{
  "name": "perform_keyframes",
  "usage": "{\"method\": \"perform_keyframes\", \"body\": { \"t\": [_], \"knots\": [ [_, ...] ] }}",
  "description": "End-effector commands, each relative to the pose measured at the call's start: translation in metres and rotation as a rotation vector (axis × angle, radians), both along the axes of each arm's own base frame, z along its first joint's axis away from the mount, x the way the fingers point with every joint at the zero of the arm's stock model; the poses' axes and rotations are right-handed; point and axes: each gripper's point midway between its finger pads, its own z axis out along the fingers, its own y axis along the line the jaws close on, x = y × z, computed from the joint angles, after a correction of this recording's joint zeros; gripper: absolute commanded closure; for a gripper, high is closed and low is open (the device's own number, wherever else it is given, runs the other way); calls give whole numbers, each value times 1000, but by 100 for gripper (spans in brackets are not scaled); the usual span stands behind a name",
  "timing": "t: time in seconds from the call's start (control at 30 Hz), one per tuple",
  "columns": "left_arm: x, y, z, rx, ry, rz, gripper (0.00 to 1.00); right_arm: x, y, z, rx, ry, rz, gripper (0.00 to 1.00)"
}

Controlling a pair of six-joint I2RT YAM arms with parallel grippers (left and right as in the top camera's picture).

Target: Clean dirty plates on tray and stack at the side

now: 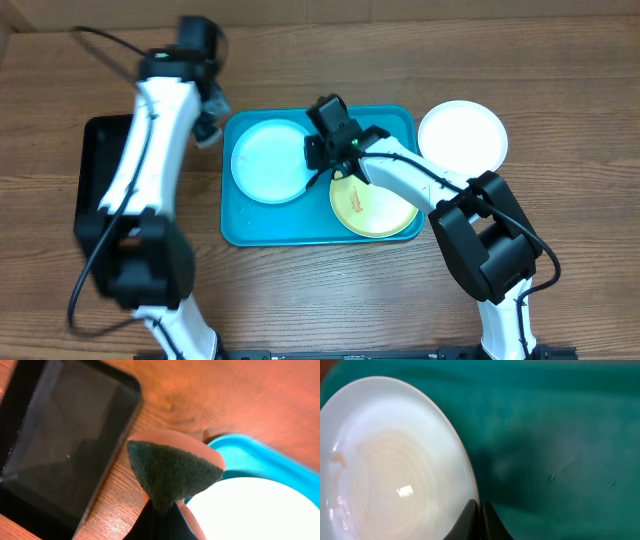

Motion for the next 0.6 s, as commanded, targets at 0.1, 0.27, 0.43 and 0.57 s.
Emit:
{"method": "perform_keyframes", "body": {
  "t": [0.1, 0.27, 0.43, 0.57],
  "knots": [
    [-22, 55, 68, -149, -175, 151, 96, 36, -11, 111, -179, -334, 92, 96],
    [-46, 104, 64, -141, -137, 257, 96, 32, -15, 174, -377, -530, 149, 96],
    [-57, 132, 63, -171, -150, 329, 96, 20, -12, 228, -630, -733, 186, 96],
    [-61, 138, 60, -176, -145, 347, 96, 0, -3, 260, -912, -853, 225, 96]
  ]
}}
